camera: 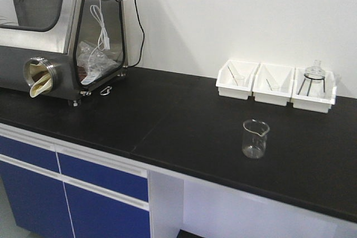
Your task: Grab transparent chemical and place on left bench
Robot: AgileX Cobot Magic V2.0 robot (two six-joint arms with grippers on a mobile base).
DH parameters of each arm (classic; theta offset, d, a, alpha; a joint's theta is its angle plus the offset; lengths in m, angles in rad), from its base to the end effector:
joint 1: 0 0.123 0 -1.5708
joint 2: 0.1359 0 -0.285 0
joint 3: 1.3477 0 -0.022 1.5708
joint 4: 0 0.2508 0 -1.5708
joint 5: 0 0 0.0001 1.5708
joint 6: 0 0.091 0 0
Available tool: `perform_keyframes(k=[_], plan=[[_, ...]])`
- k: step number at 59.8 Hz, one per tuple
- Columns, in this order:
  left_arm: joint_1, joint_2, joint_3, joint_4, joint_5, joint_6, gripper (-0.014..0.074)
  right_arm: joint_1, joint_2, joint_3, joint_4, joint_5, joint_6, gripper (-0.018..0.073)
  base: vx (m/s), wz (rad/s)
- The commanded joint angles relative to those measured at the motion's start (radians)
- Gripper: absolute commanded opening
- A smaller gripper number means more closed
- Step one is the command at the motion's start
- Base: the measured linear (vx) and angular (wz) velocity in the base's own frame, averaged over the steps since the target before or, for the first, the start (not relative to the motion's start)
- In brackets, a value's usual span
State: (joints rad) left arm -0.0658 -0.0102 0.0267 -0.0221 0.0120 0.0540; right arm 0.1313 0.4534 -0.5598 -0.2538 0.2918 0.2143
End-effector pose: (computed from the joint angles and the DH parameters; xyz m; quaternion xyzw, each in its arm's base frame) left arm 0.0566 -0.0038 0.2036 0.0336 0.6852 -0.0124 0.7274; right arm 0.0954 0.0059 0.3430 -0.0348 0.7371 0.0078 0.6749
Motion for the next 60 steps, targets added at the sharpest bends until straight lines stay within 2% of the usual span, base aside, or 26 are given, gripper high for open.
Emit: perform_keyframes(k=[1,30,60], plan=[[-0.002,-0.019,0.016,-0.001,-0.078,-0.008,-0.0003,-0.005,0.006,-0.029,-0.007,-0.078,-0.003,-0.0004,0.43,0.06],[-0.002,-0.019,0.016,-0.001,-0.078,-0.008,-0.0003,-0.005,0.006,-0.029,-0.007,-0.078,-0.003,-0.0004,0.42,-0.09],[-0.002,-0.019,0.016,-0.001,-0.078,-0.008,-0.0003,-0.005,0.006,-0.029,-0.007,-0.078,-0.003,-0.0004,0.31,-0.5]])
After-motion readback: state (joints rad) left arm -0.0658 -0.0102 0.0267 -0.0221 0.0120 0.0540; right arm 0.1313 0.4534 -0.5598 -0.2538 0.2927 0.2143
